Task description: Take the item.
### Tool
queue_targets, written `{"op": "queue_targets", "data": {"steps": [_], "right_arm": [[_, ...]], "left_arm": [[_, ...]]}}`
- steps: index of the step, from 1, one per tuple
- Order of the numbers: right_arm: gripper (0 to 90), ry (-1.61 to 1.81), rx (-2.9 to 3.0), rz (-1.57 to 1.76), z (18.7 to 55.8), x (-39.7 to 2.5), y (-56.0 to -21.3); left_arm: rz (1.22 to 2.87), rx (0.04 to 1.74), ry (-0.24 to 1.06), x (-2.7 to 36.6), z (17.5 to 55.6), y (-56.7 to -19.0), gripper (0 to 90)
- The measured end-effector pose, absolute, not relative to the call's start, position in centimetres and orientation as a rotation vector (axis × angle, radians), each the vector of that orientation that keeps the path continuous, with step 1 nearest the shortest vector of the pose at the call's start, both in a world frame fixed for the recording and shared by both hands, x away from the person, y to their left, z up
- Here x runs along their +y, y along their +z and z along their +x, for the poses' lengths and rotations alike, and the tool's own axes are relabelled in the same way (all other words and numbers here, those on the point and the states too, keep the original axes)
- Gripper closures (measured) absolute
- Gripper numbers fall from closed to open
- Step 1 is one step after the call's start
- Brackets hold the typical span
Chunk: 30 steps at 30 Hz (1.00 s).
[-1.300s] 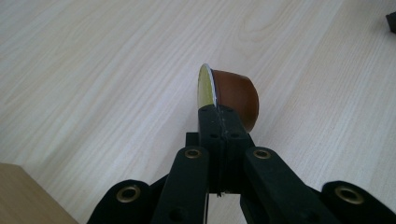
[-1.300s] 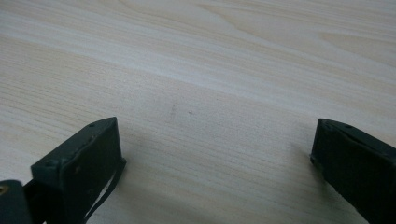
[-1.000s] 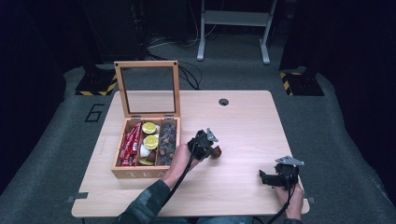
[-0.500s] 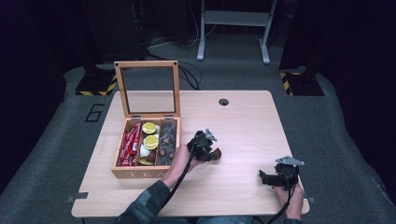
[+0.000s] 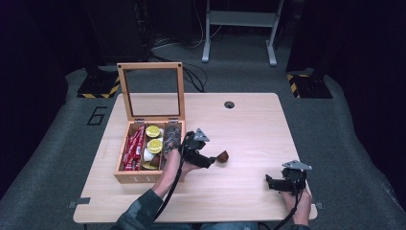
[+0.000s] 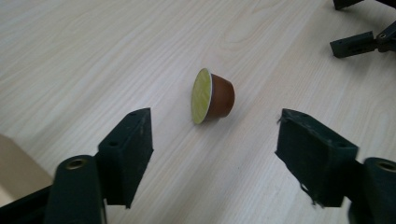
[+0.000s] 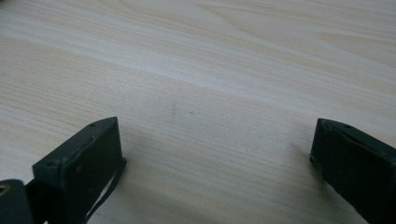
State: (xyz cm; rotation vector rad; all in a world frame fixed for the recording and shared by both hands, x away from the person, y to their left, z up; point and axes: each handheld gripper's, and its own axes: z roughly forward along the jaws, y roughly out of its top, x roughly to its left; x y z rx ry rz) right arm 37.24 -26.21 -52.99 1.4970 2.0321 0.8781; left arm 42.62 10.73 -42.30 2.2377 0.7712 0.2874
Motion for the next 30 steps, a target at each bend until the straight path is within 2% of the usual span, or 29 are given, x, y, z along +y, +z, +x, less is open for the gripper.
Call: {"op": "queue_targets", "data": {"steps": [6, 23, 30], "right_arm": [[1.4, 0.878, 2.032, 1.497, 37.2, -26.2, -53.0], [1.4, 0.878, 2.030, 1.500, 37.3, -26.2, -53.0], [1.3, 0.877, 2.031, 1.501, 37.3, -26.2, -53.0]], "left_arm": [[2.186, 0.800, 0.342, 13.7, 41.4, -41.0, 16.0], [2.064, 0.939, 0.504, 23.6, 38.1, -39.5, 5.5], [1.998, 1.049, 0.562, 28.2, 36.6, -40.1, 1.3]]}}
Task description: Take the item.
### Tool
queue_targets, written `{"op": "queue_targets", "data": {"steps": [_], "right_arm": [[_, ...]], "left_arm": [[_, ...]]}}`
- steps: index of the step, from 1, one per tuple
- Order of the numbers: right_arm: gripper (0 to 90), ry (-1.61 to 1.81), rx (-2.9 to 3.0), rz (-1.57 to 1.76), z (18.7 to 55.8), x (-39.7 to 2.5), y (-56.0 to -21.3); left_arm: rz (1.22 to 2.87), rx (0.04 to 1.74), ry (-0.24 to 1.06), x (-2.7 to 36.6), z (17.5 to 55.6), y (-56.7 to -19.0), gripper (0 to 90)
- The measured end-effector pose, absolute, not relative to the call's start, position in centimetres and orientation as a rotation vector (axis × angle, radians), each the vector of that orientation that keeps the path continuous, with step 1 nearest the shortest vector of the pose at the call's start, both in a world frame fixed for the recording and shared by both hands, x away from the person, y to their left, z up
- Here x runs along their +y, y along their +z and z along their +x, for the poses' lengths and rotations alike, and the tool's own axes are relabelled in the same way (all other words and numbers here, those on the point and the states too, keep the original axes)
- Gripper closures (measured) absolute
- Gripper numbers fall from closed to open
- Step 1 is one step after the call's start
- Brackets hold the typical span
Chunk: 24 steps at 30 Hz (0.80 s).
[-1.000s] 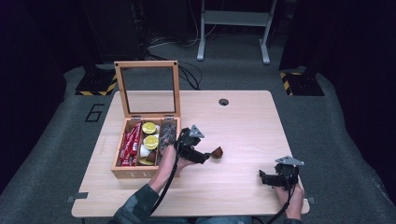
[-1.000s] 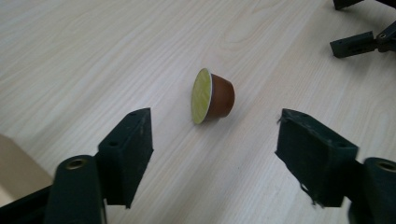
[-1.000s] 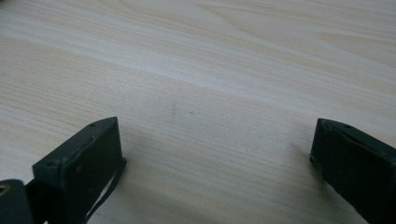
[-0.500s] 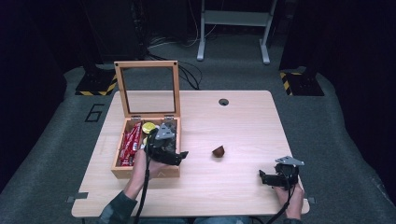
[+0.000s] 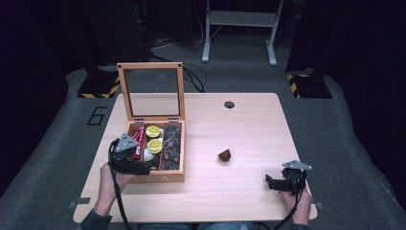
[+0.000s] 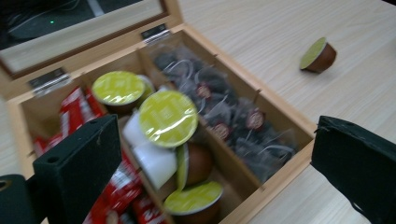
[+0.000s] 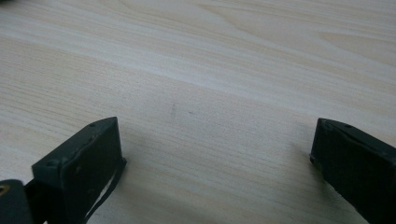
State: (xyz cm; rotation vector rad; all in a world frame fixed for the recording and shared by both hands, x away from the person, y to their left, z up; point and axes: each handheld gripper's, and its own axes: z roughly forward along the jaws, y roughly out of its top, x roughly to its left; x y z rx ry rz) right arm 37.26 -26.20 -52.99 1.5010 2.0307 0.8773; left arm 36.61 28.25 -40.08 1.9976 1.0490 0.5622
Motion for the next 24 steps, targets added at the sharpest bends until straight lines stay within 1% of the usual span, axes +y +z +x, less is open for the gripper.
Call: {"op": "queue_targets", "data": {"steps": [6, 11, 13, 19, 24], "right_arm": [[1.3, 0.878, 2.030, 1.502, 37.3, -26.2, -53.0], [1.3, 0.877, 2.030, 1.502, 37.3, -26.2, -53.0], [1.3, 0.877, 2.031, 1.502, 37.3, -26.2, -53.0], [1.3, 0.877, 2.031, 1.502, 37.3, -26.2, -53.0], [1.3, 0.877, 2.031, 1.502, 37.3, -26.2, -53.0]], "left_arm": [[1.948, 1.115, 0.600, 31.5, 35.4, -40.8, 0.0], [1.924, 1.146, 0.635, 33.4, 34.2, -41.6, 0.0], [1.894, 1.163, 0.663, 34.4, 33.6, -42.3, 0.0], [1.846, 1.204, 0.682, 36.8, 31.9, -44.5, 0.0], [1.839, 1.261, 0.666, 38.4, 30.7, -47.0, 0.0]]}}
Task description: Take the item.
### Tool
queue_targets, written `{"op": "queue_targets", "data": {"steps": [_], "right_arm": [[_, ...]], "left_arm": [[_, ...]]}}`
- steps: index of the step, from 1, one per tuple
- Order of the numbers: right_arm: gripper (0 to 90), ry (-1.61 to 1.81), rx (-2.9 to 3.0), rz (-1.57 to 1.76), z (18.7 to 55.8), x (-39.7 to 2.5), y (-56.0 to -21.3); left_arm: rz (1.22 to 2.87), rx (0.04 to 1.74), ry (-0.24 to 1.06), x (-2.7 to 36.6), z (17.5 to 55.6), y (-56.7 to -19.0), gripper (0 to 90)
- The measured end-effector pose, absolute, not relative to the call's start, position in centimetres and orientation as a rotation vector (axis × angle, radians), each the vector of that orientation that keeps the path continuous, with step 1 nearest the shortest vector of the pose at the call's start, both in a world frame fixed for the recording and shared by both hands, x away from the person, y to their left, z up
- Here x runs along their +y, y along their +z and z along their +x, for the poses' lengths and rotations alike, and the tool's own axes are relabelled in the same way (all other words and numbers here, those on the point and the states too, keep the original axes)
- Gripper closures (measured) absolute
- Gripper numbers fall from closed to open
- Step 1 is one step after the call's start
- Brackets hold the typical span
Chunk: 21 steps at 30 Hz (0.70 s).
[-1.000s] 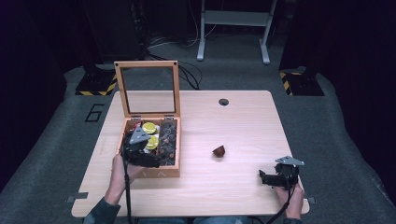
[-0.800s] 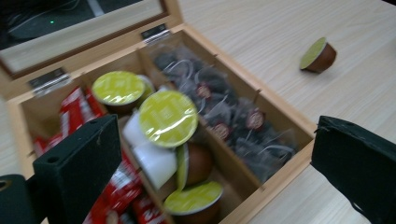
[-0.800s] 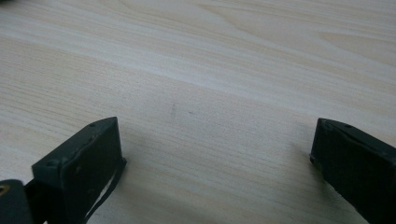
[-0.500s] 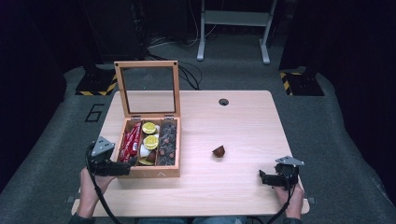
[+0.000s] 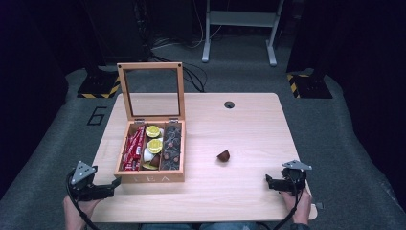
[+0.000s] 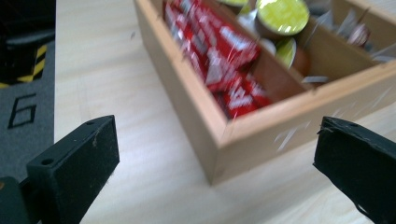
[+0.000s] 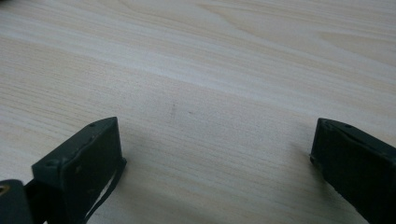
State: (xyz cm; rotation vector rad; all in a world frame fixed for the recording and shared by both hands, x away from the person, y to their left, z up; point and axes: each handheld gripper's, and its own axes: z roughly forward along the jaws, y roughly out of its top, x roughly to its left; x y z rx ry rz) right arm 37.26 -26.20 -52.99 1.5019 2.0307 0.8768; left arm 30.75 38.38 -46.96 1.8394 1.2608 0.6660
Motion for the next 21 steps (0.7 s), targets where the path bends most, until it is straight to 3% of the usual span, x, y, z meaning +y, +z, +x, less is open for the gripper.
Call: {"op": "queue_targets", "data": {"steps": [12, 21], "right_arm": [[1.3, 0.877, 2.029, 1.502, 37.3, -26.2, -53.0], [0.0, 0.872, 2.026, 1.513, 37.2, -26.2, -53.0]], "left_arm": [[2.009, 1.384, 0.643, 39.5, 30.8, -52.2, 0.0], [1.978, 1.381, 0.602, 40.2, 31.3, -53.3, 0.0]]}}
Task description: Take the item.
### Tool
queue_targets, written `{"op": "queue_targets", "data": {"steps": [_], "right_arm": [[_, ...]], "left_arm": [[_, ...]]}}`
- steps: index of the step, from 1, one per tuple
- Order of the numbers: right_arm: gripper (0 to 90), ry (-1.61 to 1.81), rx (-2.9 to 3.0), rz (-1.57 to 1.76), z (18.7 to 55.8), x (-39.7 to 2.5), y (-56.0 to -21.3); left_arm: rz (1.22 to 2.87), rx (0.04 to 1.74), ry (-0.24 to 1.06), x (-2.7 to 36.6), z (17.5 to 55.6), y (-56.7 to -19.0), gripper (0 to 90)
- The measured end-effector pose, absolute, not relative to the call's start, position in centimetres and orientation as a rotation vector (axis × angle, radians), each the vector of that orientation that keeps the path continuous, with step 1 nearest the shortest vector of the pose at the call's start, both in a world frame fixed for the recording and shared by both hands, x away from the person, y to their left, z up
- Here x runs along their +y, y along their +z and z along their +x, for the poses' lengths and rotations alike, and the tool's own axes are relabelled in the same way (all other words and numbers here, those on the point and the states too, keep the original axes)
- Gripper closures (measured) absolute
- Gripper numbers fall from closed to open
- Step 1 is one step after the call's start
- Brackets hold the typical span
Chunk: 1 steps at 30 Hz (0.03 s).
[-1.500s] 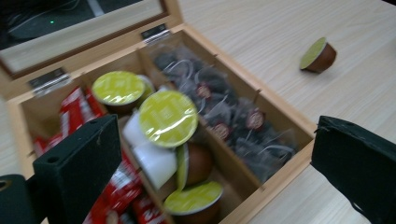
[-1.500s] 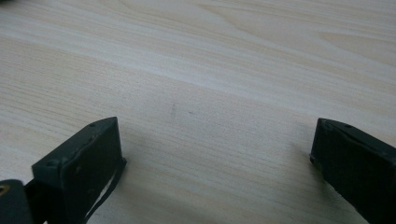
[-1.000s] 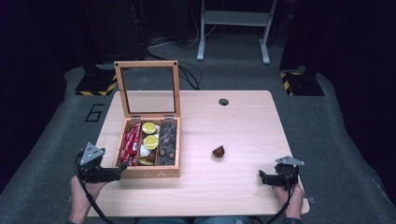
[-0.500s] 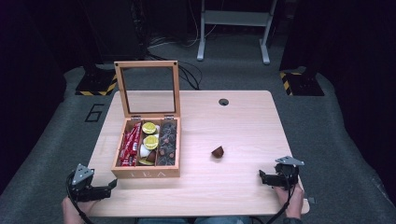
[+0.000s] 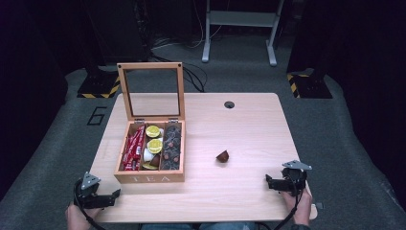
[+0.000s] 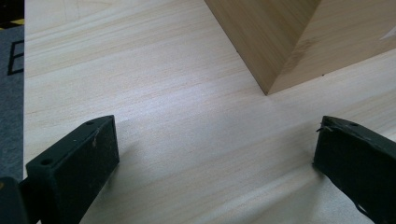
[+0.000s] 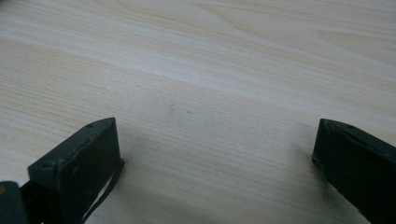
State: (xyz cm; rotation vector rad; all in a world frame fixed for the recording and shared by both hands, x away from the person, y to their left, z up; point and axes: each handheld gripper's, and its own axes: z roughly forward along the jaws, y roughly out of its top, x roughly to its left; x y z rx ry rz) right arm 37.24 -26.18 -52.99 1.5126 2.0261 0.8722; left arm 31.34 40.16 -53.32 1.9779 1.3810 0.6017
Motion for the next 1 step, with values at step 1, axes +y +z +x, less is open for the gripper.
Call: {"op": "queue_targets", "data": {"steps": [1], "right_arm": [[0.0, 0.869, 2.023, 1.517, 37.24, -26.16, -52.99]], "left_arm": [[1.976, 1.374, 0.603, 40.23, 31.34, -53.37, 0.0]]}}
